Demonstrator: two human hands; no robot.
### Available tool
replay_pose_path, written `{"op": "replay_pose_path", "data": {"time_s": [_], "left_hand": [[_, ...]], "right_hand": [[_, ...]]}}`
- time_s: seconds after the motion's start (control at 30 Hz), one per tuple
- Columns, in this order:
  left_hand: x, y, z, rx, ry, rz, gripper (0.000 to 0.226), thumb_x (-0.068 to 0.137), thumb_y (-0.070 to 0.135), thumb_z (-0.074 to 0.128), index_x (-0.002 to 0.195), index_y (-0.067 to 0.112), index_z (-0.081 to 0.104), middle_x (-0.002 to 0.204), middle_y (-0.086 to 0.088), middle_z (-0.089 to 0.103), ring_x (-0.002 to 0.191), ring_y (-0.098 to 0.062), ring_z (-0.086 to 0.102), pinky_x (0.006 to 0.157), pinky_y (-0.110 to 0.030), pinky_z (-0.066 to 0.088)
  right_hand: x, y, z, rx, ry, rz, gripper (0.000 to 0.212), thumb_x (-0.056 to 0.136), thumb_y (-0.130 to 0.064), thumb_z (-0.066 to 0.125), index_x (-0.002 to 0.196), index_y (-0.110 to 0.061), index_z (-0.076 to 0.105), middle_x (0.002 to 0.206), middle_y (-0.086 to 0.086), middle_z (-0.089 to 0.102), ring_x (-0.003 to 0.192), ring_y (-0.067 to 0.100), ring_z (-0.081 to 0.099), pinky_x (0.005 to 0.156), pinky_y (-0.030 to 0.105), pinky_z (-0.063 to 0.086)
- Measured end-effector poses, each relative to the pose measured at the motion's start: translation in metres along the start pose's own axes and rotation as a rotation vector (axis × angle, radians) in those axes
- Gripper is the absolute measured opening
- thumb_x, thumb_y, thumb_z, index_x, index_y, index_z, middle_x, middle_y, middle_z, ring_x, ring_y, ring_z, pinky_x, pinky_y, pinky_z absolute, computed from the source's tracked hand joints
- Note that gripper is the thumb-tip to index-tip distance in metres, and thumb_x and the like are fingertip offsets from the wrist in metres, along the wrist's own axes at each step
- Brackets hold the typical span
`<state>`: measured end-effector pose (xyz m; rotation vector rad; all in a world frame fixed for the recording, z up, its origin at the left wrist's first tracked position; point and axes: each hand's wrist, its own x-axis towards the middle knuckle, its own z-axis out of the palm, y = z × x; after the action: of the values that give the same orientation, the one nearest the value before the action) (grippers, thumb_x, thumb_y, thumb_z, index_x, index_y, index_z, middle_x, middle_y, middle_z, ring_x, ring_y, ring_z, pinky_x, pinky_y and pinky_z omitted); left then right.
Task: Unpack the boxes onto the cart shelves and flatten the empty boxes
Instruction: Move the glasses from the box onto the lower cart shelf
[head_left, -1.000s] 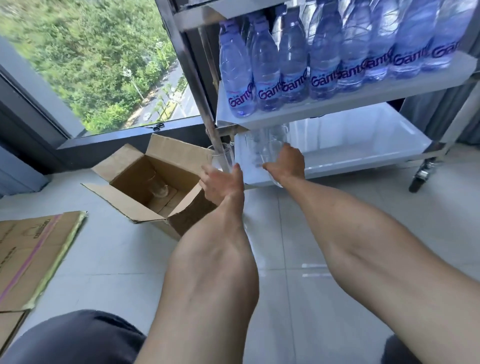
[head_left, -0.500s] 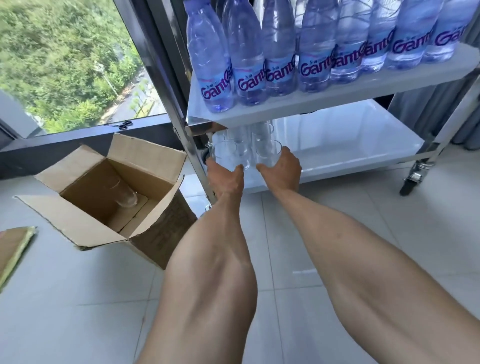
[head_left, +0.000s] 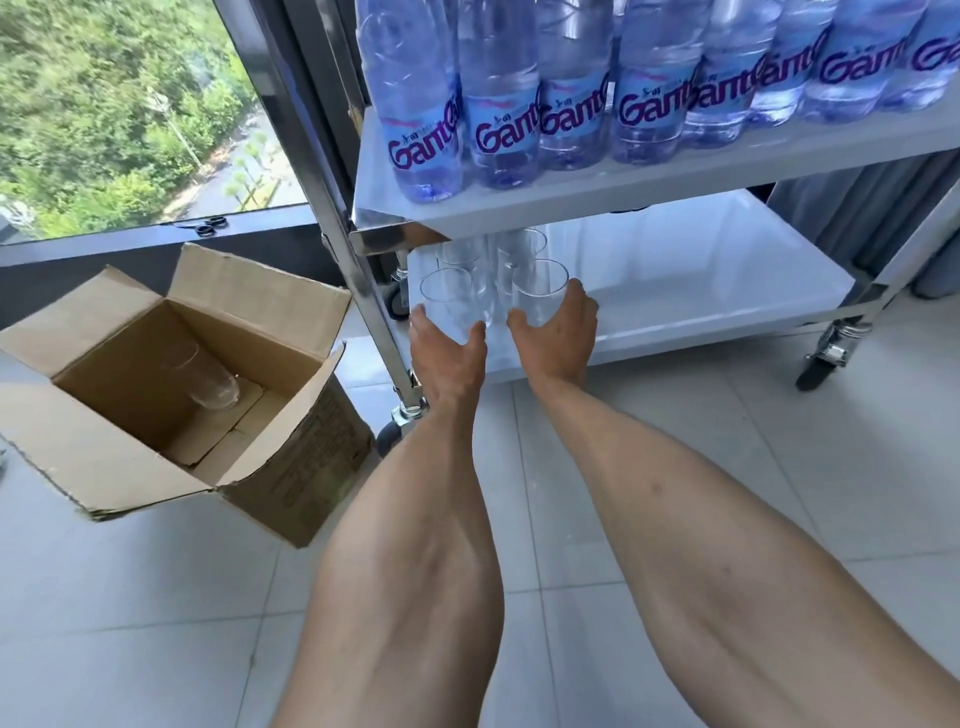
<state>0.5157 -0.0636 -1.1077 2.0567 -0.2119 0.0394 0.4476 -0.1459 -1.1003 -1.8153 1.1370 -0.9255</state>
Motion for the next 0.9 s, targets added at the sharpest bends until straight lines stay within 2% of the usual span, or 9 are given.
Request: {"op": "replay_pose_path", "data": {"time_s": [0.1,0.2,0.4,0.53,0.7,0.8,0.9], "left_hand": [[0.003,-0.006,0.004,0.003,0.014,0.032,0.083,0.082,0.041,0.073,0.148,0.01,0.033,0.145,-0.012,0.049,0.134,-0.026,0.047,0.108,-0.04,0.041],[0.006,-0.009,0.01,-0.001,0.02,0.049,0.083,0.082,0.04,0.071,0.149,0.011,0.032,0.145,-0.01,0.049,0.134,-0.025,0.046,0.107,-0.039,0.042],[0.007,-0.019,0.02,-0.022,-0.017,0.077,0.09,0.074,0.021,0.069,0.152,0.018,0.025,0.144,-0.008,0.048,0.132,-0.023,0.047,0.098,-0.034,0.044],[0.009,-0.02,0.025,-0.026,0.003,0.076,0.088,0.076,0.021,0.068,0.152,0.018,0.024,0.144,-0.01,0.049,0.13,-0.024,0.049,0.1,-0.037,0.046],[0.01,-0.025,0.026,-0.014,0.013,0.085,0.085,0.078,0.027,0.073,0.15,0.021,0.029,0.144,-0.008,0.053,0.13,-0.022,0.052,0.103,-0.035,0.044],[0.012,-0.029,0.028,0.04,0.007,0.094,0.073,0.079,0.03,0.073,0.142,0.015,0.038,0.142,-0.005,0.054,0.127,-0.023,0.055,0.102,-0.036,0.044],[0.011,-0.028,0.031,0.042,0.018,0.088,0.073,0.08,0.03,0.071,0.142,0.011,0.038,0.143,-0.006,0.053,0.127,-0.024,0.054,0.103,-0.038,0.045]], "right_hand": [[0.0,0.012,0.002,-0.085,-0.059,-0.033,0.083,0.073,-0.024,0.076,0.143,-0.008,0.034,0.133,0.013,0.045,0.124,0.032,0.046,0.1,0.036,0.039],[0.001,0.017,0.004,-0.131,-0.047,-0.059,0.084,0.073,-0.021,0.076,0.144,-0.007,0.033,0.135,0.013,0.048,0.123,0.033,0.046,0.099,0.035,0.038],[0.005,0.012,0.013,-0.151,-0.007,-0.055,0.082,0.079,-0.024,0.073,0.147,-0.006,0.031,0.136,0.014,0.049,0.124,0.033,0.044,0.099,0.037,0.037],[0.002,0.012,0.022,-0.118,0.012,-0.039,0.082,0.081,-0.022,0.072,0.149,-0.007,0.028,0.142,0.013,0.045,0.129,0.032,0.041,0.103,0.037,0.034],[0.008,0.016,0.02,-0.111,-0.021,-0.072,0.085,0.081,-0.024,0.075,0.15,-0.008,0.028,0.141,0.014,0.046,0.128,0.033,0.042,0.103,0.036,0.034],[0.011,0.017,0.019,-0.116,-0.037,-0.087,0.086,0.081,-0.026,0.076,0.15,-0.008,0.028,0.141,0.015,0.046,0.128,0.032,0.043,0.103,0.036,0.035],[0.011,0.016,0.02,-0.116,-0.039,-0.073,0.087,0.081,-0.027,0.076,0.151,-0.01,0.027,0.141,0.013,0.046,0.128,0.031,0.043,0.103,0.036,0.036]]}}
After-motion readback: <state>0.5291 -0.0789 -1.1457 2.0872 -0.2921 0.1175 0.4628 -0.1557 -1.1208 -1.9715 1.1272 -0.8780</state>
